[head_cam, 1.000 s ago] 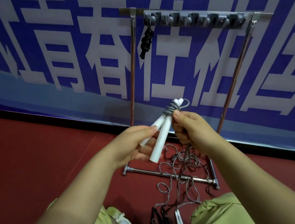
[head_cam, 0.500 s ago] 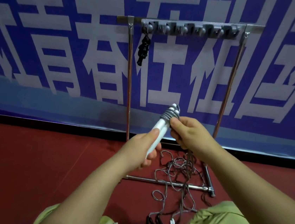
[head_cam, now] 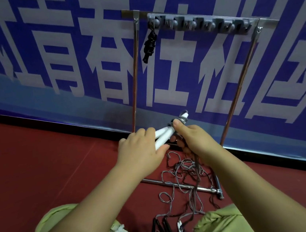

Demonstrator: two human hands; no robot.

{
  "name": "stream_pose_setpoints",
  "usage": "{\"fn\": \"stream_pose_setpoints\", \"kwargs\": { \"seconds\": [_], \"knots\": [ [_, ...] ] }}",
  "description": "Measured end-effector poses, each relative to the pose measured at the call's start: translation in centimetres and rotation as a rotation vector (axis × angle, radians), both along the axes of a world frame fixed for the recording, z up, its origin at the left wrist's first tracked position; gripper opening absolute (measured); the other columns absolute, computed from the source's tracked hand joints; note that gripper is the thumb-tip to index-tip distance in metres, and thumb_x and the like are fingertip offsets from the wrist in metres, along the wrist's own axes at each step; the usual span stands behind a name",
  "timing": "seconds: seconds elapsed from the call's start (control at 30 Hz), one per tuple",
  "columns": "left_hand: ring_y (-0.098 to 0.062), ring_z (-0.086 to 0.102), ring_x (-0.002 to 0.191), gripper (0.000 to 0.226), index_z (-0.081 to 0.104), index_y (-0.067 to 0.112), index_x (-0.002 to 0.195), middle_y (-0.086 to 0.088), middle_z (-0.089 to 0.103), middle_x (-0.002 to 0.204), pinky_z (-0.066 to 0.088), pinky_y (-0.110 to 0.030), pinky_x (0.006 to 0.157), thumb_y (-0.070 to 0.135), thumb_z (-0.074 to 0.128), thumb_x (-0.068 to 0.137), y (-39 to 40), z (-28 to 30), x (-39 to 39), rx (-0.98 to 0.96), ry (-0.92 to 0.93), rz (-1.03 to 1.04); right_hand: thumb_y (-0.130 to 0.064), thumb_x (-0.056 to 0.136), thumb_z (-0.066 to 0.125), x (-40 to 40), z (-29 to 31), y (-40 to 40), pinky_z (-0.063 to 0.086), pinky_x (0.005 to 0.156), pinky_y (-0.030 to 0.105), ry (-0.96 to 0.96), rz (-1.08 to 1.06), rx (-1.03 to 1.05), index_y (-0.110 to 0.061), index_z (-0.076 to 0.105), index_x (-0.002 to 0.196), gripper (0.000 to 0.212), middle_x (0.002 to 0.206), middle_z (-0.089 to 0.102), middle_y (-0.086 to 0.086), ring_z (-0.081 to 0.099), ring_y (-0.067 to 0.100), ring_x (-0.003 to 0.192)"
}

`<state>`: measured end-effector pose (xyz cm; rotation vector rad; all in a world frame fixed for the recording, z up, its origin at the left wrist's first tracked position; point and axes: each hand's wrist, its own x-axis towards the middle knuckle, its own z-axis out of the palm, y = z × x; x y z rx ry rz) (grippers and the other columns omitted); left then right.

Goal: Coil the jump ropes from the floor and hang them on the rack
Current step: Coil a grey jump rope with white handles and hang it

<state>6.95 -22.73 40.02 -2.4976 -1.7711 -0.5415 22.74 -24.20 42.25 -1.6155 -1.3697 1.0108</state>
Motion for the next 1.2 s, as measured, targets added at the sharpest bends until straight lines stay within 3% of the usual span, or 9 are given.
{"fn": "stream_pose_setpoints", "kwargs": {
  "seconds": [0.17, 0.23, 0.3, 0.43, 0.53, 0.7, 0.93, 1.07, 1.2],
  "knots": [
    [-0.012, 0.056, 0.080, 0.030, 0.052, 0.024, 0.113, 0.004, 0.059, 0.096, 0.042, -0.030, 0.072, 0.041, 0.057, 0.090, 0.8, 0.4, -0.9, -0.871, -0.792, -0.280, -0.039, 0.100, 0.041, 0.4, -0.1, -0.3, 0.031, 0.049, 0.027, -0.031, 0.043, 0.128, -0.013, 0.054, 0.073, 0.040, 0.055, 0.042, -0.003, 0.036, 0.011, 0.048],
    [-0.016, 0.063, 0.078, 0.044, 0.058, 0.015, 0.113, -0.004, 0.066, 0.093, 0.047, -0.032, 0.073, 0.050, 0.053, 0.086, 0.8, -0.2, -1.3, -1.214, -1.106, -0.354, -0.039, 0.102, 0.037, 0.8, -0.4, -0.5, 0.032, 0.052, 0.028, -0.021, 0.067, 0.143, -0.012, 0.052, 0.075, 0.041, 0.060, 0.043, 0.000, 0.037, 0.014, 0.054],
    [-0.022, 0.067, 0.081, 0.063, 0.059, 0.008, 0.113, -0.011, 0.070, 0.094, 0.052, -0.032, 0.072, 0.062, 0.047, 0.082, 0.4, -0.7, -1.1, -1.364, -1.190, -0.413, -0.040, 0.103, 0.035, 1.0, -0.7, -0.7, 0.032, 0.051, 0.026, 0.069, 0.057, 0.154, -0.012, 0.052, 0.072, 0.044, 0.058, 0.046, -0.002, 0.039, 0.013, 0.052],
    [-0.005, 0.037, 0.037, 0.064, 0.062, 0.005, 0.092, -0.003, 0.055, 0.065, 0.028, -0.018, 0.041, 0.063, 0.039, 0.074, -0.3, -0.4, 0.4, -1.428, -1.296, -0.381, -0.041, 0.102, 0.035, 1.6, -1.0, -0.7, 0.035, 0.053, 0.027, 0.255, 0.044, 0.137, -0.011, 0.058, 0.074, 0.047, 0.058, 0.051, 0.000, 0.043, 0.014, 0.052],
    [-0.001, 0.020, 0.030, 0.065, 0.061, 0.006, 0.081, -0.001, 0.046, 0.055, 0.010, -0.016, 0.042, 0.066, 0.040, 0.071, 0.4, -0.4, 0.6, -1.453, -1.392, -0.320, -0.042, 0.101, 0.037, 2.1, -1.0, -0.7, 0.038, 0.055, 0.029, 0.279, 0.059, 0.109, -0.010, 0.064, 0.081, 0.046, 0.069, 0.057, 0.007, 0.048, 0.015, 0.054],
    [-0.002, 0.018, 0.031, 0.063, 0.057, 0.007, 0.080, 0.001, 0.042, 0.051, 0.013, -0.016, 0.040, 0.065, 0.032, 0.083, 0.0, -1.0, 0.8, -1.332, -1.294, -0.269, -0.040, 0.102, 0.036, 2.6, -0.8, -1.2, 0.053, 0.056, 0.031, 0.368, 0.077, -0.065, -0.004, 0.065, 0.101, 0.046, 0.085, 0.071, 0.013, 0.065, 0.023, 0.064],
    [-0.006, 0.024, 0.036, 0.051, 0.055, 0.011, 0.082, 0.002, 0.044, 0.052, 0.017, -0.020, 0.044, 0.052, 0.029, 0.097, 3.4, -2.6, 3.0, -0.990, -1.056, -0.182, -0.057, 0.094, 0.042, 5.0, -3.1, 1.9, 0.040, 0.060, 0.033, -0.002, -0.088, -0.131, -0.012, 0.058, 0.067, 0.055, 0.048, 0.053, -0.004, 0.050, 0.010, 0.041],
    [-0.011, 0.035, 0.044, 0.042, 0.055, 0.019, 0.082, -0.001, 0.051, 0.067, 0.029, -0.020, 0.044, 0.049, 0.030, 0.099, 7.3, -5.8, 4.4, -0.846, -0.785, -0.133, -0.033, 0.100, 0.046, 5.4, -5.7, 4.1, 0.041, 0.049, 0.024, 0.174, -0.109, -0.184, -0.009, 0.061, 0.078, 0.036, 0.058, 0.054, 0.001, 0.050, 0.012, 0.046],
    [-0.015, 0.044, 0.047, 0.035, 0.051, 0.019, 0.086, -0.003, 0.054, 0.076, 0.036, -0.022, 0.049, 0.046, 0.034, 0.099, 9.8, -10.2, 5.2, -0.876, -0.714, -0.115, -0.030, 0.100, 0.046, 6.0, -8.7, 6.5, 0.048, 0.058, 0.030, 0.306, -0.067, -0.340, -0.007, 0.059, 0.089, 0.028, 0.069, 0.061, 0.007, 0.059, 0.017, 0.054]
  ]
}}
